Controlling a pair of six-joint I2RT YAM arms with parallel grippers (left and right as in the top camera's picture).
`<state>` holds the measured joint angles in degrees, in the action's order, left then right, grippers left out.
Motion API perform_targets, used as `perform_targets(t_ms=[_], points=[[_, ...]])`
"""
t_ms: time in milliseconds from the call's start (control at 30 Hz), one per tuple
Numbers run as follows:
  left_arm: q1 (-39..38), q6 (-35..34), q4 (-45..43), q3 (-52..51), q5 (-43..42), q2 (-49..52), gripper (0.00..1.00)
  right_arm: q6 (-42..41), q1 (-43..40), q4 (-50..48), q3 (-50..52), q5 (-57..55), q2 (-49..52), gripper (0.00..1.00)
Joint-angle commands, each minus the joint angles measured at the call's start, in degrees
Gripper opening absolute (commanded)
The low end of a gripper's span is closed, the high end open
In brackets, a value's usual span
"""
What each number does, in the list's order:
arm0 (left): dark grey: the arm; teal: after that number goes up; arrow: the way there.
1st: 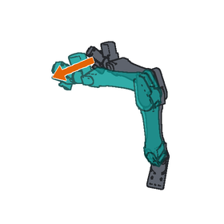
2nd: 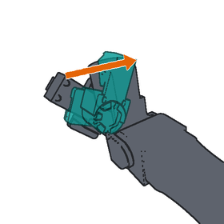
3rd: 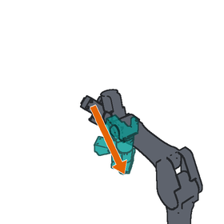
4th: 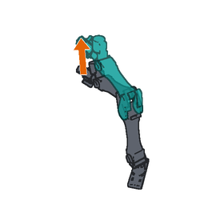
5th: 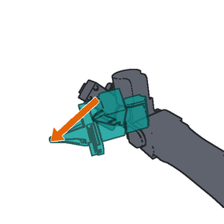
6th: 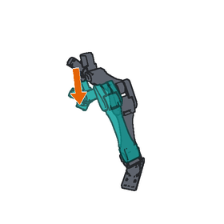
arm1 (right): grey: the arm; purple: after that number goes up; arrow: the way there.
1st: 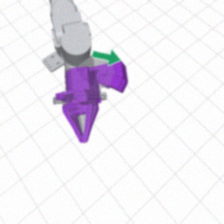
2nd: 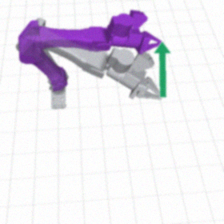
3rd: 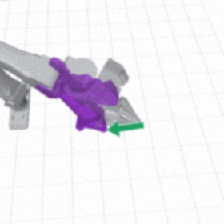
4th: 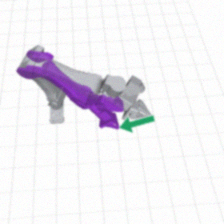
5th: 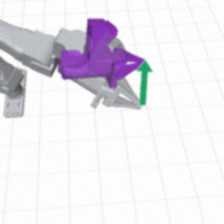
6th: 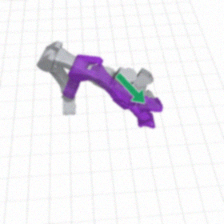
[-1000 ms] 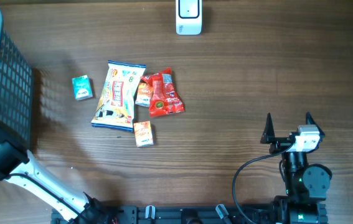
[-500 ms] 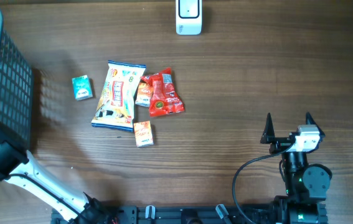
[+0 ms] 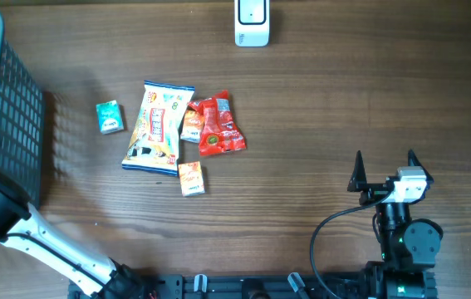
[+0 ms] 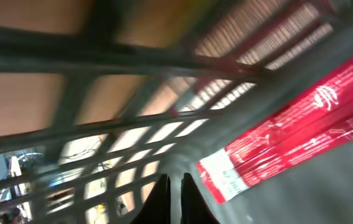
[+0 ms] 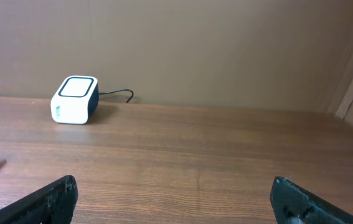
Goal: Scan the item barcode
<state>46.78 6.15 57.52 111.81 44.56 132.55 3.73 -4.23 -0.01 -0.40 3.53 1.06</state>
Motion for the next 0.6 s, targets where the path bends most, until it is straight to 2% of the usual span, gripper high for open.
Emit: perform_targets(t_ms=[0,200,567], points=[[0.0,-0.4,-0.4,-0.2,-2.4,3.2,0.04,-0.8,-0.3,-0.1,0.1,-0.5,-0.2,1.00],[0.0,1.2,-3.2,-0.2,-2.8,4.5,0.04,-0.8,-0.3,-0.1,0.1,-0.5,-0.2,1.00],[0.0,4.2,-7.6,-0.2,-10.1,6.8,0.04,-0.9,-0.3,-0.1,0.1,-0.5,-0.3,1.00]])
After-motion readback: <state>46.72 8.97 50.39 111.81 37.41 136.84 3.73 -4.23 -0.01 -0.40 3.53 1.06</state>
